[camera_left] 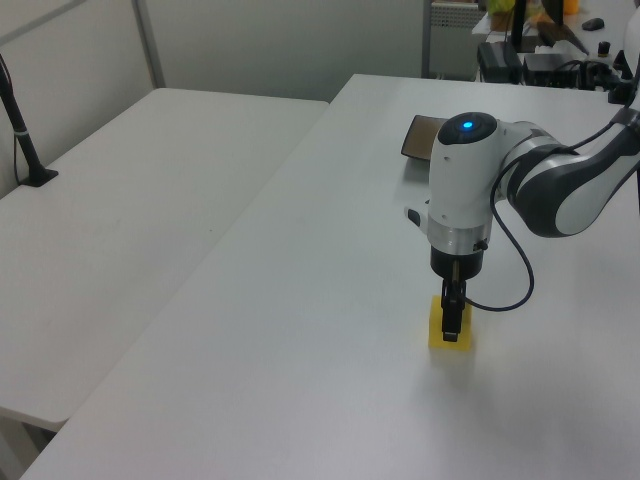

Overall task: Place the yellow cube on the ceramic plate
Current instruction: 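Close the gripper on the yellow cube and lift it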

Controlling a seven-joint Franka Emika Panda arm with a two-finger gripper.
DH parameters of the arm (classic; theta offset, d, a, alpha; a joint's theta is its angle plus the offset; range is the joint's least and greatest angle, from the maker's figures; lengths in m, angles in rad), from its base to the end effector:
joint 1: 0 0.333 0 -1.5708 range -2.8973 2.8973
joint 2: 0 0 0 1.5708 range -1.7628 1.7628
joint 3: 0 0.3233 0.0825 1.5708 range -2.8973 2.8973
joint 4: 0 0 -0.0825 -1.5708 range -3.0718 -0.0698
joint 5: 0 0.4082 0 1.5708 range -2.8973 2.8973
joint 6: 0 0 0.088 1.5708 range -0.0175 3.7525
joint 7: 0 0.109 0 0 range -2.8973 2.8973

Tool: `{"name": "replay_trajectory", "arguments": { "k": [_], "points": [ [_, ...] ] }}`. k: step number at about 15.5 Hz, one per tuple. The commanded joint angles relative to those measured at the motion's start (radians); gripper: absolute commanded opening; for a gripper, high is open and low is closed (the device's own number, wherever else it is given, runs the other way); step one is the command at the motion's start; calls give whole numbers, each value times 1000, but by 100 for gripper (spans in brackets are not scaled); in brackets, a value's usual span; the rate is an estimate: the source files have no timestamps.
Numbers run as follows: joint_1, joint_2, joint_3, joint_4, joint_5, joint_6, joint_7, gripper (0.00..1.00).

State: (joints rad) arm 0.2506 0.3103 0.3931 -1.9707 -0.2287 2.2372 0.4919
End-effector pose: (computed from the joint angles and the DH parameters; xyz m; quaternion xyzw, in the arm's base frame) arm 0.5089 0.3625 0.3132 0.9898 0.1390 0.0107 0.0293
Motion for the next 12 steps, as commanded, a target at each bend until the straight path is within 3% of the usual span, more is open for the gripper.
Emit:
{"name": "replay_trajectory", "arguments": {
  "k": [1, 4, 7, 12],
  "points": [
    [1, 4, -3, -14, -29, 39, 19, 87],
    [-1, 4, -3, -13, -29, 39, 11, 60],
    [-1, 4, -3, -13, -29, 38, 8, 22],
    [-16, -43, -3, 1, -28, -11, 5, 20]
  ]
}}
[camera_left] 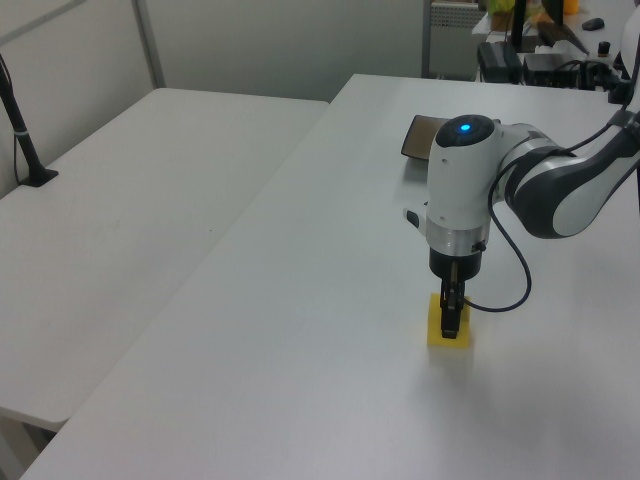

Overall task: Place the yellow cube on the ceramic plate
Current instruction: 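Carry the held cube over to the brown square plate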

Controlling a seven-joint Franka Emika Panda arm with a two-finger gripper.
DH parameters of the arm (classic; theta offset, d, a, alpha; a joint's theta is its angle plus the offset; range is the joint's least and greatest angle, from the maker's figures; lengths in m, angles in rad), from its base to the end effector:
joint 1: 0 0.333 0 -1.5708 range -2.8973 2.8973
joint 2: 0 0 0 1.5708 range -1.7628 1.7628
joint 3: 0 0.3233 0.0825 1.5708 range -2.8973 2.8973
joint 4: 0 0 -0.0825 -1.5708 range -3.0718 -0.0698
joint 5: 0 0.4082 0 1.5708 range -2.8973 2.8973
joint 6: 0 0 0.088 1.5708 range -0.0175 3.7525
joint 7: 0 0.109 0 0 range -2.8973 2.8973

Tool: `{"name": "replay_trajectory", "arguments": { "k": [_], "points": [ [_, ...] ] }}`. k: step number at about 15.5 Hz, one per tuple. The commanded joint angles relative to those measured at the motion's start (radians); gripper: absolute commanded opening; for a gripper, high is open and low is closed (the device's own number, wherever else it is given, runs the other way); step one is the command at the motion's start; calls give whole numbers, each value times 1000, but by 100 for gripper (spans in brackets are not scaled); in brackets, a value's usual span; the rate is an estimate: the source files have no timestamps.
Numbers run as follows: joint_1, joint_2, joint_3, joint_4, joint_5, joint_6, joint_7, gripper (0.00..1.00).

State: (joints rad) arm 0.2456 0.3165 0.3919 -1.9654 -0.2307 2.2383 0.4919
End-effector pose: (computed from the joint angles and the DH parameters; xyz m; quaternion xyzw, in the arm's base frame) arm 0.5126 0.3601 0.3120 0.9902 0.1363 0.0108 0.0290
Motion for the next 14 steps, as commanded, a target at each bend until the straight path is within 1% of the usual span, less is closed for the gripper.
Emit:
{"name": "replay_trajectory", "arguments": {
  "k": [1, 3, 4, 6, 8, 11, 14],
  "points": [
    [-14, -77, -7, -1, -15, -41, -6, 20],
    [-35, -131, -16, 25, 11, -127, -80, 20],
    [-38, -155, -33, 45, 52, -169, -128, 20],
    [-37, -210, -88, 81, 150, -254, -255, 20],
    [-37, -252, -142, 129, 201, -356, -364, 20],
    [-35, -286, -229, 186, 208, -469, -488, 20],
    [-34, -318, -324, 206, 209, -516, -607, 20]
  ]
}}
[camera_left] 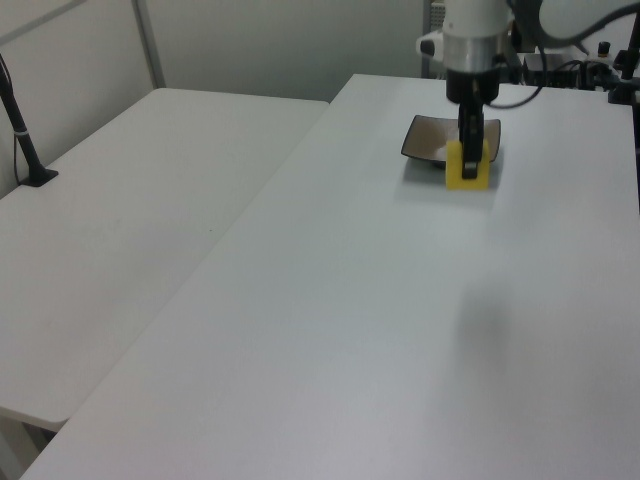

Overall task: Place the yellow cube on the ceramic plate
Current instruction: 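Carry the held cube over to the brown square plate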

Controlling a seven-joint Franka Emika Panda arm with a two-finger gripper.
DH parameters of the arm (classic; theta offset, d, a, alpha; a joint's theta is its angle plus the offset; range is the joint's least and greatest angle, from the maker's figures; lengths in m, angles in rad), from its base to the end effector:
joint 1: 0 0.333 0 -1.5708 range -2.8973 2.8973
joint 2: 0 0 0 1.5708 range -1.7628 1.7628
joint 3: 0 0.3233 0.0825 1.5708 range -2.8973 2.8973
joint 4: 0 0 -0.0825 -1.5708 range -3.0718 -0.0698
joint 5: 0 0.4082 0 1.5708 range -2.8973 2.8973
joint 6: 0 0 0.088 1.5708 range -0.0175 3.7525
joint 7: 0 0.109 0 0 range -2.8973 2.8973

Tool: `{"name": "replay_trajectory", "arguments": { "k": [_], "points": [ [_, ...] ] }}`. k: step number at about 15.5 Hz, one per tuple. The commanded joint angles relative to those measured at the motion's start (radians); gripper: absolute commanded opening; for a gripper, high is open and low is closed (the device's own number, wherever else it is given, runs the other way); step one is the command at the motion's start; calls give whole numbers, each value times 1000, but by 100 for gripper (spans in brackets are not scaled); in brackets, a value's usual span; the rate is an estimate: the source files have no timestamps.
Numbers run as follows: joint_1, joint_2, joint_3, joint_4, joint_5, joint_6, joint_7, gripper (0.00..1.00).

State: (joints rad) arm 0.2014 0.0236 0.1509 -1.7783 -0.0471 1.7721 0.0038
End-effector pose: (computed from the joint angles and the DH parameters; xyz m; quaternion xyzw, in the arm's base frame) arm 0.5564 0.1993 0.5297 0.9836 0.1783 -0.0108 0.0235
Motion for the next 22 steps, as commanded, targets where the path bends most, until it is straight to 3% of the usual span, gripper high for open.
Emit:
{"name": "replay_trajectory", "arguments": {
  "k": [1, 6, 14, 22],
  "points": [
    [6, -31, -103, 19, 26, -51, -145, 20],
    [-80, -14, -163, 65, 27, -43, -321, 20],
    [-290, 134, -163, 204, 26, -25, -531, 20],
    [-425, 278, -155, 215, 55, 240, -700, 19]
  ]
}}
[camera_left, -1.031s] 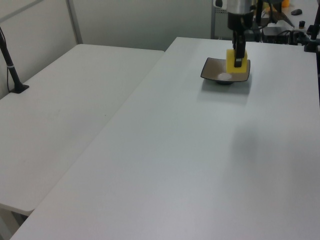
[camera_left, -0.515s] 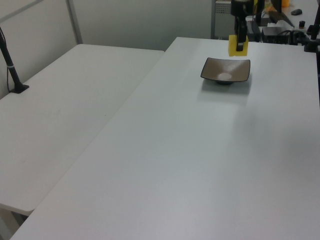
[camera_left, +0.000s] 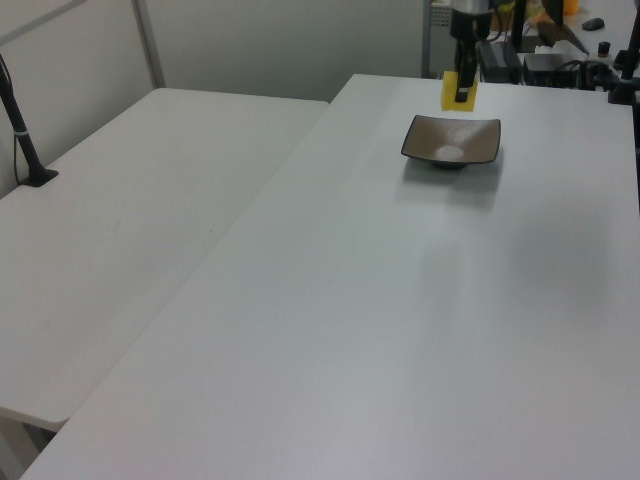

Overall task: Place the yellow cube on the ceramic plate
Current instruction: 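Carry the held cube over to the brown square plate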

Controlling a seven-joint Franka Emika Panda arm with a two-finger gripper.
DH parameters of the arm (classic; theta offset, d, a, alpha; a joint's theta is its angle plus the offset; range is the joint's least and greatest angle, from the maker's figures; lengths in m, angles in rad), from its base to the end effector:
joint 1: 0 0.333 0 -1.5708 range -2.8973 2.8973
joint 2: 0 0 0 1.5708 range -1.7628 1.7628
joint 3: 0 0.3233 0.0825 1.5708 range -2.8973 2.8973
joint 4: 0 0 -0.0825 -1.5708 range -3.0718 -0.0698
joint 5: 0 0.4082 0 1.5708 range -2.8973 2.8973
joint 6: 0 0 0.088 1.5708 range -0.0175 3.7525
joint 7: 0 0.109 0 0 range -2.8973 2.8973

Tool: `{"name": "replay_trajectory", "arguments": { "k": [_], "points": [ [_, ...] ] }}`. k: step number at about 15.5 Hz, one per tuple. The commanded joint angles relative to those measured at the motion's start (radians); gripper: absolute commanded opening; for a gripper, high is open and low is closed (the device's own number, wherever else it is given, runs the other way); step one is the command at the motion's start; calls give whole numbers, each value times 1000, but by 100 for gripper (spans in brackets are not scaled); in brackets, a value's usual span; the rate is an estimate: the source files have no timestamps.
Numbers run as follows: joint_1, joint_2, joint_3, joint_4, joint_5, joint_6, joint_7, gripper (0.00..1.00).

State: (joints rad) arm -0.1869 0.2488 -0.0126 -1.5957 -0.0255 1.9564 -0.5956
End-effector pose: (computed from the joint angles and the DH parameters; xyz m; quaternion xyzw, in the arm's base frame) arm 0.6609 -0.1346 0.4967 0.9780 0.2008 0.0463 0.0342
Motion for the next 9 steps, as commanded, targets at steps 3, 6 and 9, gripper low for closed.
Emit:
{"name": "replay_trajectory", "arguments": {
  "k": [3, 6, 9],
  "points": [
    [-40, 95, 2, 31, 36, 87, -128, 19],
    [-48, 142, 0, 29, 44, 145, -127, 19],
    [-66, 173, -1, 25, 53, 200, -136, 19]
  ]
}}
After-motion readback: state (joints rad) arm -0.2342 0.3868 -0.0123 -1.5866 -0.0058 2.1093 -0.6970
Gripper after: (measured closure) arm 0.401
